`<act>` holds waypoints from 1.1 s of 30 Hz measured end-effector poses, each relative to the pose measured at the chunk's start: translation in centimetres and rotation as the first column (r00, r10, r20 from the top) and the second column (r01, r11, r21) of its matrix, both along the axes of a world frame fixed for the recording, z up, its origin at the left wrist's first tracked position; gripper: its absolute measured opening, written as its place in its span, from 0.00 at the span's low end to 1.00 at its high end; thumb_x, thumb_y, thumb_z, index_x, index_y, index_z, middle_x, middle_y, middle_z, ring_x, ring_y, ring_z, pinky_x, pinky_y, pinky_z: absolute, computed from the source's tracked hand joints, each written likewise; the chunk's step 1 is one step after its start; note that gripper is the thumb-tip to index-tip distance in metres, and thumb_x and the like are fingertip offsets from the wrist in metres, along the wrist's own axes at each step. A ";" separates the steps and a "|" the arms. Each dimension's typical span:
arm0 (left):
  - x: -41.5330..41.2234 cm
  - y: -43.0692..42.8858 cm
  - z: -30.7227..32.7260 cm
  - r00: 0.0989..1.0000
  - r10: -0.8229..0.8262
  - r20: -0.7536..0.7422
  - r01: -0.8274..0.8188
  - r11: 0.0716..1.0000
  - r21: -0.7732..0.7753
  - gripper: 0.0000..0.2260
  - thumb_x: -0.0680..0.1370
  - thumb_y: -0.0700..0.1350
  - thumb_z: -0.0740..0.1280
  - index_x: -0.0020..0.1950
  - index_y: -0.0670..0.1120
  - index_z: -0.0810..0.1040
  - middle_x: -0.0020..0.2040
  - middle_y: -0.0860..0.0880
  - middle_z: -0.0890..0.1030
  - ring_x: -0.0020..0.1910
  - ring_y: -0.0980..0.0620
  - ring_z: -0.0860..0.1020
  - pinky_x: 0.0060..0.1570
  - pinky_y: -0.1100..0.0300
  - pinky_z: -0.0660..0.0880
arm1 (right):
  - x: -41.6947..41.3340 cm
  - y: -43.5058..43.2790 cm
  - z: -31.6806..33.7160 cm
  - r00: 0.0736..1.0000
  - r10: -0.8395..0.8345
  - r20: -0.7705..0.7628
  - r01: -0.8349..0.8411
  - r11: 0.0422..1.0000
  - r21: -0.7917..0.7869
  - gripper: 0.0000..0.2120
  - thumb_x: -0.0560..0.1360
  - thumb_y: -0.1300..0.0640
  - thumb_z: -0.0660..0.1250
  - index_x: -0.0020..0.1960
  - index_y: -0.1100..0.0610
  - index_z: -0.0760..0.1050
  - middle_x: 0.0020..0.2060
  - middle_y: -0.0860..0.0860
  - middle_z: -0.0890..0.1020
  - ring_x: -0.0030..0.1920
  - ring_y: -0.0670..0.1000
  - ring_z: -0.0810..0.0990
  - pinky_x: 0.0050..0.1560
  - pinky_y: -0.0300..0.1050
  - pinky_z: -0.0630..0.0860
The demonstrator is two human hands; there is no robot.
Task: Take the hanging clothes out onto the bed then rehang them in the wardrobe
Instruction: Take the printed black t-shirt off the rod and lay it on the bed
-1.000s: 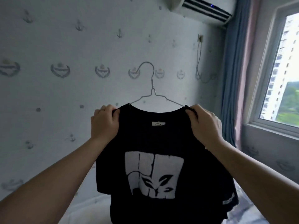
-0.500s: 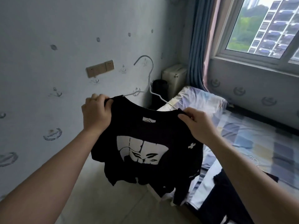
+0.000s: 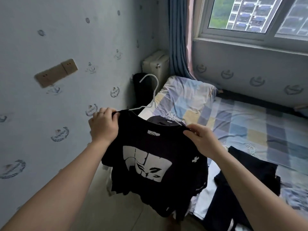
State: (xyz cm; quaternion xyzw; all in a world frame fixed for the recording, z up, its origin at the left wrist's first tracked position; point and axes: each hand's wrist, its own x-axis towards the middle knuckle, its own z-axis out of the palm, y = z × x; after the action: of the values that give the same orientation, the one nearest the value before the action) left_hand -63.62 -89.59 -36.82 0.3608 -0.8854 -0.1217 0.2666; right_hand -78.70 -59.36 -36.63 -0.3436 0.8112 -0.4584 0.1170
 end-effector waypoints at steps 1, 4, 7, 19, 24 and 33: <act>-1.5 -0.3 -0.2 1.000 -0.012 0.016 0.012 1.000 -0.006 0.10 0.82 0.49 0.61 0.55 0.46 0.79 0.57 0.42 0.78 0.58 0.38 0.72 0.58 0.45 0.65 | -1.2 -0.2 -0.2 1.000 -0.008 0.003 0.008 1.000 0.010 0.11 0.78 0.57 0.68 0.43 0.41 0.76 0.31 0.39 0.78 0.31 0.39 0.73 0.35 0.31 0.67; -5.6 -1.3 -0.6 0.997 -0.039 0.068 0.042 0.998 -0.036 0.09 0.82 0.49 0.62 0.54 0.47 0.79 0.57 0.43 0.78 0.58 0.38 0.72 0.57 0.47 0.63 | -4.5 -0.7 -1.2 1.000 -0.013 0.028 0.011 0.999 0.049 0.08 0.78 0.58 0.67 0.46 0.45 0.77 0.35 0.42 0.78 0.33 0.40 0.73 0.37 0.34 0.66; -9.3 -2.0 -1.0 0.996 -0.062 0.069 0.064 0.997 -0.033 0.09 0.82 0.49 0.62 0.54 0.47 0.79 0.57 0.43 0.78 0.57 0.38 0.72 0.57 0.46 0.64 | -7.6 -1.3 -2.2 0.998 -0.045 0.046 0.042 0.996 0.074 0.05 0.79 0.60 0.66 0.52 0.54 0.80 0.41 0.50 0.81 0.39 0.48 0.77 0.43 0.41 0.70; -21.4 -8.4 -7.5 0.970 -0.168 0.175 0.155 0.984 0.085 0.08 0.82 0.49 0.62 0.55 0.47 0.78 0.58 0.44 0.77 0.60 0.39 0.70 0.57 0.46 0.63 | -17.8 -7.5 -7.1 0.969 -0.233 0.086 0.201 0.940 0.277 0.09 0.79 0.59 0.65 0.57 0.54 0.80 0.46 0.51 0.83 0.46 0.51 0.80 0.50 0.43 0.74; -25.9 -12.7 -13.7 0.906 -0.265 0.331 0.211 0.959 0.190 0.10 0.82 0.51 0.61 0.56 0.49 0.79 0.59 0.47 0.76 0.61 0.42 0.70 0.60 0.46 0.62 | -21.4 -11.5 -11.8 0.939 -0.328 0.106 0.256 0.869 0.423 0.09 0.77 0.59 0.67 0.56 0.54 0.81 0.42 0.48 0.80 0.46 0.51 0.79 0.47 0.42 0.71; -35.4 -16.5 -25.8 0.861 -0.321 0.394 0.186 0.920 0.344 0.09 0.81 0.51 0.62 0.56 0.53 0.80 0.59 0.48 0.77 0.60 0.42 0.70 0.59 0.46 0.64 | -28.2 -16.7 -24.1 0.863 -0.496 0.091 0.351 0.721 0.597 0.09 0.78 0.57 0.64 0.56 0.50 0.79 0.50 0.50 0.83 0.51 0.53 0.79 0.47 0.46 0.72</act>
State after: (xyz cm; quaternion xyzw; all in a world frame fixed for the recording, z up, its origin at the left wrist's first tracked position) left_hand -99.01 -106.13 -62.60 0.2934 -0.9344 -0.2012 -0.0170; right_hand -106.90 -76.04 -60.72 -0.0382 0.9454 -0.2523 0.2029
